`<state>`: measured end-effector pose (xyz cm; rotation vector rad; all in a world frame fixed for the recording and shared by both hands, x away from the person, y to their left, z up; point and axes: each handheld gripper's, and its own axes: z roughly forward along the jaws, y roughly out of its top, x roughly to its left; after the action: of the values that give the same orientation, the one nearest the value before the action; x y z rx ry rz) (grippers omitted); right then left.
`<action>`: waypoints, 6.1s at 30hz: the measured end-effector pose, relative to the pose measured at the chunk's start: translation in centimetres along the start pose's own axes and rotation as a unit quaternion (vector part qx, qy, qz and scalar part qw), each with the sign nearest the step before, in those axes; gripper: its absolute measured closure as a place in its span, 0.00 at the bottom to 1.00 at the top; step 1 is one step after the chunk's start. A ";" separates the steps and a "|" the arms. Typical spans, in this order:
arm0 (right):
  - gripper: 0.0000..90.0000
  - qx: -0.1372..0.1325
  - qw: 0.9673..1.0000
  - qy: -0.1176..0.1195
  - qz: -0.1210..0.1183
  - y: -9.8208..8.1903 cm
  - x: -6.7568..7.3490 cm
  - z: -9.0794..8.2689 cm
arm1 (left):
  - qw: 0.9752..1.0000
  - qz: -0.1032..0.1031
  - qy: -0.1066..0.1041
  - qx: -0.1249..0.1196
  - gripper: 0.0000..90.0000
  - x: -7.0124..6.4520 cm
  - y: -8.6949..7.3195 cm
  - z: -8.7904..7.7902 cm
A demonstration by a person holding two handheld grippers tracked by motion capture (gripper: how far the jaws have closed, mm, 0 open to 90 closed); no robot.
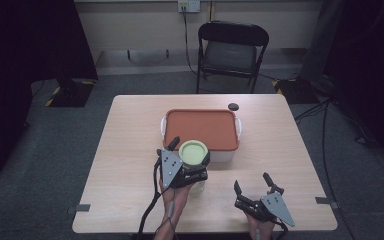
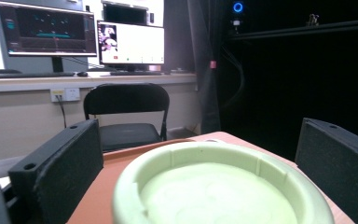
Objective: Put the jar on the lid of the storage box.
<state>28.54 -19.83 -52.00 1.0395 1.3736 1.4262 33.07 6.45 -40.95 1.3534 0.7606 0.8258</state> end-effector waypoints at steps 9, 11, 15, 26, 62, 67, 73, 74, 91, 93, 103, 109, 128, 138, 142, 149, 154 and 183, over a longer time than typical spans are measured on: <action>0.01 0.000 1.000 0.004 0.000 0.0 0.0 0.0 | 1.000 -0.004 -0.011 0.021 0.00 0.0 -0.6 1.0; 0.01 0.000 1.000 0.004 0.000 0.0 0.0 0.0 | 1.000 -0.001 -0.014 0.021 0.00 -0.1 -0.8 1.1; 0.01 0.000 1.000 0.004 0.001 0.0 0.0 0.0 | 1.000 0.002 -0.011 0.020 0.00 -0.1 -1.0 1.1; 0.01 0.000 1.000 0.003 0.000 0.0 0.0 0.0 | 0.999 0.009 -0.007 0.034 0.00 -0.1 -1.7 1.2; 0.01 0.000 1.000 0.005 0.000 0.0 0.0 0.0 | 0.999 0.019 0.003 0.035 0.00 -0.5 -3.8 0.9; 0.01 0.000 1.000 0.005 0.000 0.0 0.0 0.0 | 0.999 0.015 0.004 0.040 0.01 -0.4 -4.1 0.9; 0.01 0.000 1.000 0.005 0.000 0.0 0.0 0.0 | 0.999 0.017 0.002 0.041 0.00 -0.6 -4.6 0.9; 0.01 0.000 1.000 0.005 0.000 0.0 0.0 0.0 | 0.999 0.017 0.003 0.042 0.00 -0.6 -4.7 0.8; 0.01 -0.001 1.000 0.005 0.000 0.0 0.0 0.0 | 0.999 0.008 0.006 0.044 0.01 -0.6 -5.7 0.7; 0.01 -0.001 1.000 0.005 0.000 0.0 0.0 0.0 | 0.999 0.012 0.006 0.048 0.01 -0.7 -5.8 0.8; 0.01 -0.001 1.000 0.005 0.000 0.0 0.0 0.0 | 0.999 0.012 0.004 0.039 0.01 -0.8 -6.3 0.6; 0.01 -0.001 1.000 0.005 0.000 0.0 0.0 0.0 | 0.999 0.013 0.005 0.042 0.01 -0.9 -6.5 0.6; 0.01 -0.001 1.000 0.007 0.000 0.0 0.0 -0.1 | 0.999 0.007 0.006 0.048 0.01 -0.9 -7.5 0.7; 0.01 -0.001 1.000 0.008 0.000 0.0 0.0 -0.1 | 0.999 0.015 0.007 0.041 0.00 -0.9 -8.0 0.8; 0.01 -0.001 1.000 0.009 0.000 0.0 0.0 -0.1 | 0.999 0.010 0.010 0.042 0.00 -0.9 -8.1 0.8; 0.01 -0.001 1.000 0.010 0.000 0.0 0.0 -0.1 | 0.999 0.002 0.011 0.043 0.00 -0.7 -8.6 0.8; 0.01 -0.001 1.000 0.010 0.000 0.0 0.0 -0.1 | 0.999 0.004 0.014 0.045 0.00 -0.7 -8.8 0.9; 0.01 -0.001 1.000 0.009 0.000 0.0 0.0 -0.1 | 0.999 -0.001 0.020 0.046 0.03 -0.4 -10.0 0.7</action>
<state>28.46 -19.90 -52.01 1.0272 1.3851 1.4402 34.06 5.39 -50.84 1.4208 0.8388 0.8263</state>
